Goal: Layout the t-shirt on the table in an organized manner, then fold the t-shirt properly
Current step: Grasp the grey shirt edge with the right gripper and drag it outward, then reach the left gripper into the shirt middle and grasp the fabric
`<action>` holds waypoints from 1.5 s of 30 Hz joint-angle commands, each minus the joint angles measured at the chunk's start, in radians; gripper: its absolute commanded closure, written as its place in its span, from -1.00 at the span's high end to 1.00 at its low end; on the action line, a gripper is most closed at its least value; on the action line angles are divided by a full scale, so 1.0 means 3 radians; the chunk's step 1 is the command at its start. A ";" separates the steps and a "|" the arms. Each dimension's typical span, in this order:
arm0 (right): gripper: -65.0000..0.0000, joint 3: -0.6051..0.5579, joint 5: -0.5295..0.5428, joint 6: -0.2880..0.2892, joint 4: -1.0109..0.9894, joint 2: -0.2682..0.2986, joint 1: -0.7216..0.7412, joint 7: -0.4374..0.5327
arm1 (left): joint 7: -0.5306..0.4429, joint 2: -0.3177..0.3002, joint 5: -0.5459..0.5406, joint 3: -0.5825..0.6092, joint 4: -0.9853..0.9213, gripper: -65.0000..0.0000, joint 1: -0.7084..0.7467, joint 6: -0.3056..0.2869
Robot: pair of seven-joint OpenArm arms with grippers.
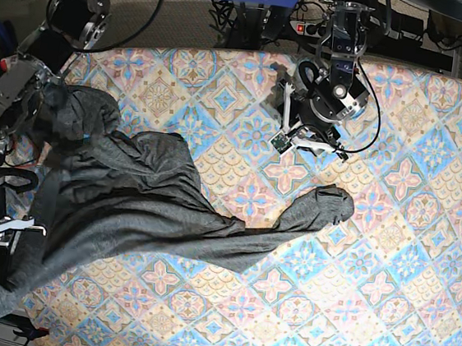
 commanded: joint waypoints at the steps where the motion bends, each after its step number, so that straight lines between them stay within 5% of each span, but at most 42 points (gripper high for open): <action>1: -1.00 0.0034 0.0015 -0.0054 0.0059 0.0074 0.0080 0.0102 | -0.0045 0.0011 -0.0024 0.0002 0.0051 -0.25 -0.0027 0.0021; 7: -1.00 0.0024 0.0015 -0.0054 -0.0442 0.0074 0.0106 0.0107 | -0.0045 0.0011 -0.0024 0.0002 0.0062 -0.25 -0.0027 0.0021; 15: -1.00 0.0039 0.0015 -0.0054 -0.1465 0.0079 0.0863 0.0184 | -0.0045 0.0011 -0.0024 0.0002 0.0067 -0.25 -0.0007 0.0021; 27: -1.00 0.0070 0.0021 -0.0054 -0.3500 0.0197 0.0996 0.1350 | -0.0045 0.0006 -0.0024 -0.0018 0.0067 -0.25 -0.0002 0.0021; 35: -1.00 0.0530 0.0021 -0.0059 -0.4518 0.0371 0.1251 0.1887 | -0.0045 0.0006 -0.0024 -0.0018 0.0056 -0.25 0.0013 0.0021; 40: 0.19 0.0530 0.0015 -0.0059 -0.4523 0.0381 0.1308 0.1887 | -0.0045 0.0006 -0.0024 -0.0013 0.0056 -0.25 0.0029 0.0021; 45: 0.81 0.0546 0.0015 -0.0059 -0.4288 0.0381 0.1302 0.1887 | -0.0045 0.0006 -0.0024 -0.0003 0.0056 -0.25 0.0070 0.0021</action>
